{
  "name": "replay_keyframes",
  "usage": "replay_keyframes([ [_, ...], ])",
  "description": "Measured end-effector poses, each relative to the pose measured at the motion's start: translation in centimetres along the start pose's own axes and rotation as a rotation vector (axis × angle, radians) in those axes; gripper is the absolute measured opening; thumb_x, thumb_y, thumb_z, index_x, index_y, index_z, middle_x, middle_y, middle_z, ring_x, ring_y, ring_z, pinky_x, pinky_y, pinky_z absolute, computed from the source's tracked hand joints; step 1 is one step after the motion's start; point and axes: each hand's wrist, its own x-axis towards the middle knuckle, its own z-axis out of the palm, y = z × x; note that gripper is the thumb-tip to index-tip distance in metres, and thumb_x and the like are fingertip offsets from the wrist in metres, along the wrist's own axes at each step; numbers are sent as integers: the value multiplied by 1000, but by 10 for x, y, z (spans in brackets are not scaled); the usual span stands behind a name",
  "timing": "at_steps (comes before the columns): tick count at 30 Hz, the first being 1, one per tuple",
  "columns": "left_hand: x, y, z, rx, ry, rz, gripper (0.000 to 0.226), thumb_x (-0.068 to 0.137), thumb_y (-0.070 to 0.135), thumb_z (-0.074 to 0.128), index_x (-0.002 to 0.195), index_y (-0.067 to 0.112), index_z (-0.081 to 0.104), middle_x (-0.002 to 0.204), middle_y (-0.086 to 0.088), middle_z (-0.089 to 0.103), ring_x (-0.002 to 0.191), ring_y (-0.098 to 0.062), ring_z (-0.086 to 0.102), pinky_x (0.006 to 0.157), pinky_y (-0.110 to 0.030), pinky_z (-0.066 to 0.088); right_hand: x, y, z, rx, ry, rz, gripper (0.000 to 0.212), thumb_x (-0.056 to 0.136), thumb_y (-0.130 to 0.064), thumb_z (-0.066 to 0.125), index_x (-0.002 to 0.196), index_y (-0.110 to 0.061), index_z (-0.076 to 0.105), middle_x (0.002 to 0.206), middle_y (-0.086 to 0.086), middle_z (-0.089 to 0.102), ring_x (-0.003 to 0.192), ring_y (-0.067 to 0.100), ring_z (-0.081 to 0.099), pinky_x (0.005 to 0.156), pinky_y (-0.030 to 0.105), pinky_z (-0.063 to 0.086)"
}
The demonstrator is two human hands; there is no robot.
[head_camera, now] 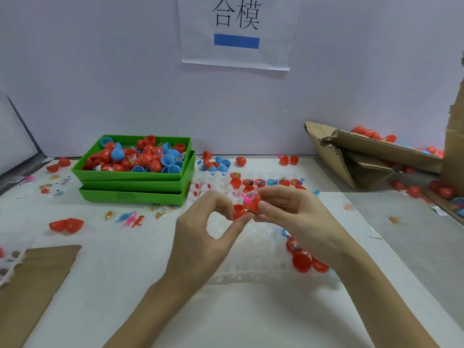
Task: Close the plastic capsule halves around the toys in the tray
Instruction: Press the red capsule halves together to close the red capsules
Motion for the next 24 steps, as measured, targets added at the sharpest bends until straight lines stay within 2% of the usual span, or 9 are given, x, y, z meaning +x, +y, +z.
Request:
replay_keyframes([
  [3, 3, 1, 0, -240, 31, -221, 31, 83, 29, 84, 100, 22, 59, 98, 5, 68, 94, -25, 71, 86, -26, 57, 1, -1, 3, -45, 10, -39, 23, 93, -17, 71, 116, -15, 71, 104, 0, 78, 98, 19, 76, 81, 19, 58],
  [6, 7, -1, -2, -349, 27, -318, 42, 76, 25, 88, 113, 25, 66, 106, 7, 73, 100, -22, 73, 88, -22, 57, 0, -1, 6, -121, 1, -81, 24, 93, -14, 73, 117, -16, 71, 105, -1, 78, 99, 20, 75, 82, 22, 59],
  [10, 7, -4, -5, -314, -9, -303, 33, 78, 24, 86, 110, 25, 76, 103, 5, 77, 101, -25, 73, 89, -23, 58, -1, -1, 12, -249, 2, -145, 27, 93, -13, 74, 119, -18, 70, 104, -5, 76, 99, 18, 74, 82, 27, 61],
  [15, 8, -1, -6, -371, -8, -374, 28, 79, 21, 85, 107, 25, 78, 104, 5, 78, 98, -19, 75, 81, -20, 59, -1, 1, 16, -282, 29, -195, 27, 94, -13, 73, 120, -20, 70, 106, -4, 74, 99, 19, 72, 80, 30, 62],
  [20, 9, -1, -6, -439, -2, -401, 23, 84, 17, 83, 107, 19, 79, 103, 3, 79, 99, -17, 76, 82, -20, 59, -2, 4, 21, -309, 60, -273, 26, 94, -9, 73, 118, -19, 70, 103, -5, 72, 100, 24, 70, 79, 33, 62],
  [24, 8, -1, -4, -422, -43, -358, 19, 95, 7, 73, 109, 18, 77, 103, 3, 79, 98, -18, 77, 81, -20, 59, -2, 8, 25, -311, 64, -296, 28, 92, -10, 75, 116, -21, 68, 102, -4, 69, 98, 25, 68, 80, 32, 61],
])
